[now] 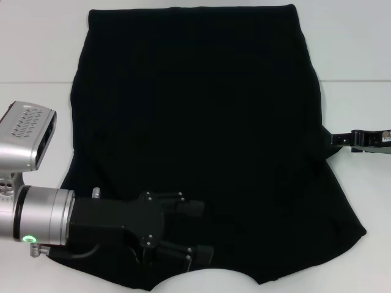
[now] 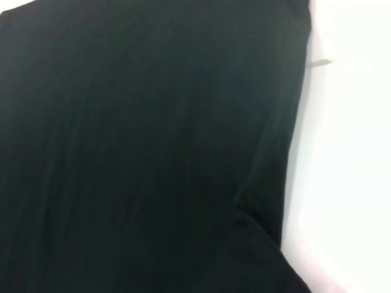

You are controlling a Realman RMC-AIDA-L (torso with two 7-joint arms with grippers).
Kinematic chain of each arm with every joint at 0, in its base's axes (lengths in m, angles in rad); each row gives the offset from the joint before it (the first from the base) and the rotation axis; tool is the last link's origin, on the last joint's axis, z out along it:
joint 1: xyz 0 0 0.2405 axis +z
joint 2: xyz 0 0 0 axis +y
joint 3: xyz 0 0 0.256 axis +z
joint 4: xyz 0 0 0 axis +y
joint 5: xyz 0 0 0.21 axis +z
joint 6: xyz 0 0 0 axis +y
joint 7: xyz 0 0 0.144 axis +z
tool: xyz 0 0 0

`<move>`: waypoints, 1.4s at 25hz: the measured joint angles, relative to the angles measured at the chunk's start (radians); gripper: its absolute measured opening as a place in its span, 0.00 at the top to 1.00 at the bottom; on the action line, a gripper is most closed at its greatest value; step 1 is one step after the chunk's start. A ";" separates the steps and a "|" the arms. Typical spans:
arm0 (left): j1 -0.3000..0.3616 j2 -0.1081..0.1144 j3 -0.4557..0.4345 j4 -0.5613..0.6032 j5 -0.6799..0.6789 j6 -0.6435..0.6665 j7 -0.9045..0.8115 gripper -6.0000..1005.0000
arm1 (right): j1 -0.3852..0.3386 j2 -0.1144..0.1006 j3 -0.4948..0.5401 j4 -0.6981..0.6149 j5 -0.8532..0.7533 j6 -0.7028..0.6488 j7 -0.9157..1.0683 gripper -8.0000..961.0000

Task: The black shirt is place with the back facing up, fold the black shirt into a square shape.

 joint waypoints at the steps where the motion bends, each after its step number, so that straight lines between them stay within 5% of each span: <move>1: 0.000 0.000 0.000 0.000 0.000 0.001 0.000 0.10 | 0.000 0.000 -0.001 0.005 0.000 0.008 0.000 0.17; 9: -0.001 0.000 0.000 0.000 0.000 0.004 -0.001 0.10 | 0.009 0.014 0.004 0.047 0.008 0.086 -0.012 0.20; 20: -0.002 0.001 -0.001 0.000 0.001 0.002 -0.001 0.10 | 0.010 0.029 0.004 0.045 0.059 0.093 -0.054 0.41; 31: -0.002 0.002 -0.001 0.000 0.000 0.003 -0.002 0.11 | 0.017 0.031 0.001 0.033 0.061 0.083 -0.055 0.92; 35: -0.002 0.002 -0.001 -0.001 0.000 0.003 -0.002 0.11 | 0.030 0.034 0.002 0.030 0.090 0.067 -0.073 0.96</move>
